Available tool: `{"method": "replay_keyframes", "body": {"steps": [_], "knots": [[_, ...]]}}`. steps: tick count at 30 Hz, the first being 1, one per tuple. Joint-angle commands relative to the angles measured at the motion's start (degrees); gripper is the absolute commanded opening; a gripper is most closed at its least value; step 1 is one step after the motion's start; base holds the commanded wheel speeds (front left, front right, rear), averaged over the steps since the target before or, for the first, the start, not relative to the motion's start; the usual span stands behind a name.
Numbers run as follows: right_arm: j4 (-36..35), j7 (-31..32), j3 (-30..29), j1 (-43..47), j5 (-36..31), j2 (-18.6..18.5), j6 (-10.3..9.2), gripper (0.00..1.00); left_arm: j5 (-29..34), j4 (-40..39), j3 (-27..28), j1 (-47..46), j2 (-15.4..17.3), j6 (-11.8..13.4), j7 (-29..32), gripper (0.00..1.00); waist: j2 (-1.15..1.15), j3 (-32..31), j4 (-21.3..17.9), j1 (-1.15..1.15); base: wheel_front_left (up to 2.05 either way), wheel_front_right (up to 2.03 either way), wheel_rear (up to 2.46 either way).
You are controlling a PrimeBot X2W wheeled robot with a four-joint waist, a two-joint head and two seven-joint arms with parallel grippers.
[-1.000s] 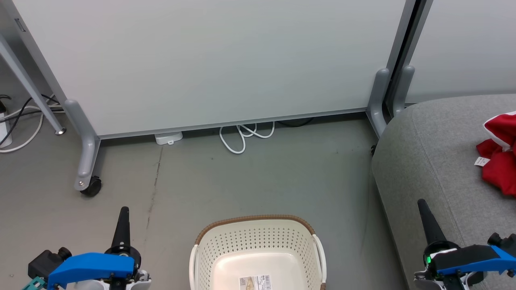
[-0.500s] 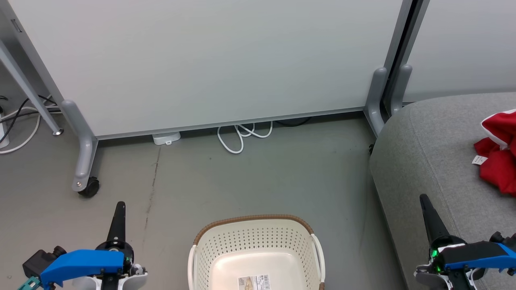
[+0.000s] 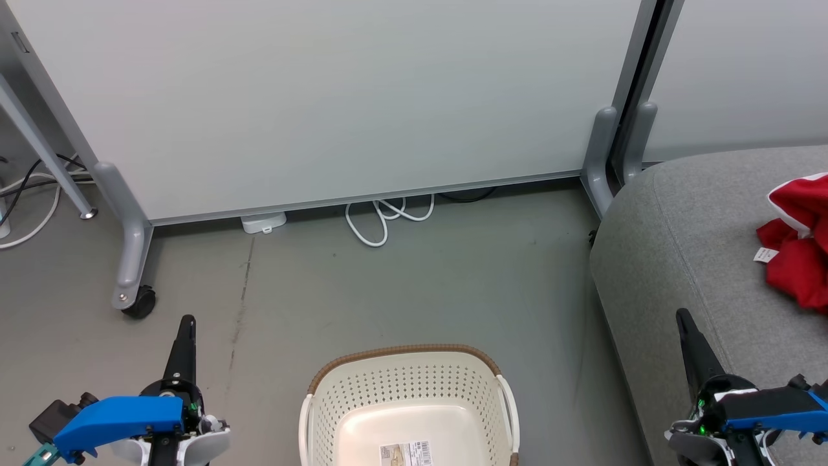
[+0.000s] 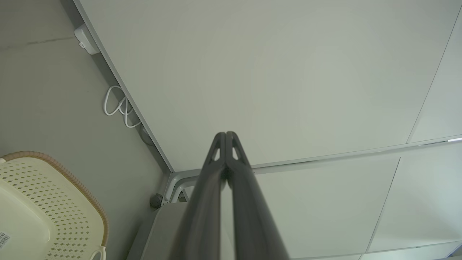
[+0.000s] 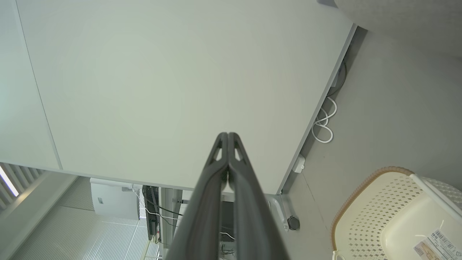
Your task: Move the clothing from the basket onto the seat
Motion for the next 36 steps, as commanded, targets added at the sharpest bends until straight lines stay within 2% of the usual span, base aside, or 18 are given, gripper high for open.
{"method": "replay_keyframes", "body": {"steps": [1,27,36], "knots": [[-0.26,0.31,-0.13,-1.28,1.25,-0.32,0.04,0.00,-0.99,-0.55,0.29,-1.01,0.00,-0.06,0.42,0.00,0.00,0.01,-0.04,0.00,0.00,0.00,0.00],[-0.08,1.92,-0.71,-2.01,11.79,-0.36,0.04,0.00,-10.17,-1.86,2.25,-1.71,-0.57,-0.08,3.20,0.00,0.00,0.15,-0.80,-0.01,0.00,0.00,0.00],[-0.08,1.92,-0.68,-2.01,11.70,-0.36,0.04,0.00,-10.09,-1.83,2.26,-1.62,-0.56,-0.09,3.23,0.00,0.00,0.16,-0.82,-0.01,0.00,0.00,0.00]]}}
